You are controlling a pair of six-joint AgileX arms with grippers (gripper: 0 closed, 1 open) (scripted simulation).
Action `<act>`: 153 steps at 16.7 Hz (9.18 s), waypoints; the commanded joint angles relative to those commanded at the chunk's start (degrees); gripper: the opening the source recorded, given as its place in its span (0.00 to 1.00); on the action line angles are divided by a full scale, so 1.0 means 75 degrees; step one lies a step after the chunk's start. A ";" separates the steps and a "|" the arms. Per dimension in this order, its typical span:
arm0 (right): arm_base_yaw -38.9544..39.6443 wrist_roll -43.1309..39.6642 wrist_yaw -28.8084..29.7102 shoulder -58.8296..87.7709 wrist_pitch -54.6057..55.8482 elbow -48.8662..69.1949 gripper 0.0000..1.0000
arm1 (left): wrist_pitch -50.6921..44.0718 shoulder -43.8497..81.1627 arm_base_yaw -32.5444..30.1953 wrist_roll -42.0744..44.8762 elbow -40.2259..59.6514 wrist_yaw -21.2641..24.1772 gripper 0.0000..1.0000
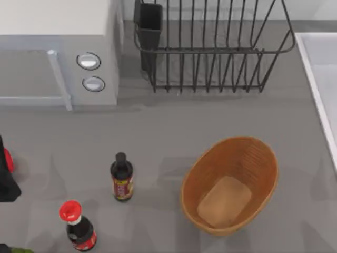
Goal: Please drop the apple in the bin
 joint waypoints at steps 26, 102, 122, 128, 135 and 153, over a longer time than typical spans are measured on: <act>0.0000 0.0000 0.0000 0.0000 0.0000 0.0000 1.00 | -0.7298 1.3037 0.0758 0.8680 0.8874 -0.0029 1.00; 0.0000 0.0000 0.0000 0.0000 0.0000 0.0000 1.00 | -1.0303 1.3478 0.0353 0.8391 1.1801 0.0216 0.00; 0.0000 0.0000 0.0000 0.0000 0.0000 0.0000 1.00 | -1.0375 1.5525 -0.6678 -0.5326 1.5437 0.0504 0.00; 0.0000 0.0000 0.0000 0.0000 0.0000 0.0000 1.00 | -1.0724 1.6160 -0.7321 -0.7088 1.5718 0.0570 0.00; 0.0000 0.0000 0.0000 0.0000 0.0000 0.0000 1.00 | -1.0600 1.6150 -0.7287 -0.7084 1.5589 0.0574 0.00; 0.0000 0.0000 0.0000 0.0000 0.0000 0.0000 1.00 | -0.8672 1.6269 -0.7369 -0.7142 1.3770 0.0567 0.30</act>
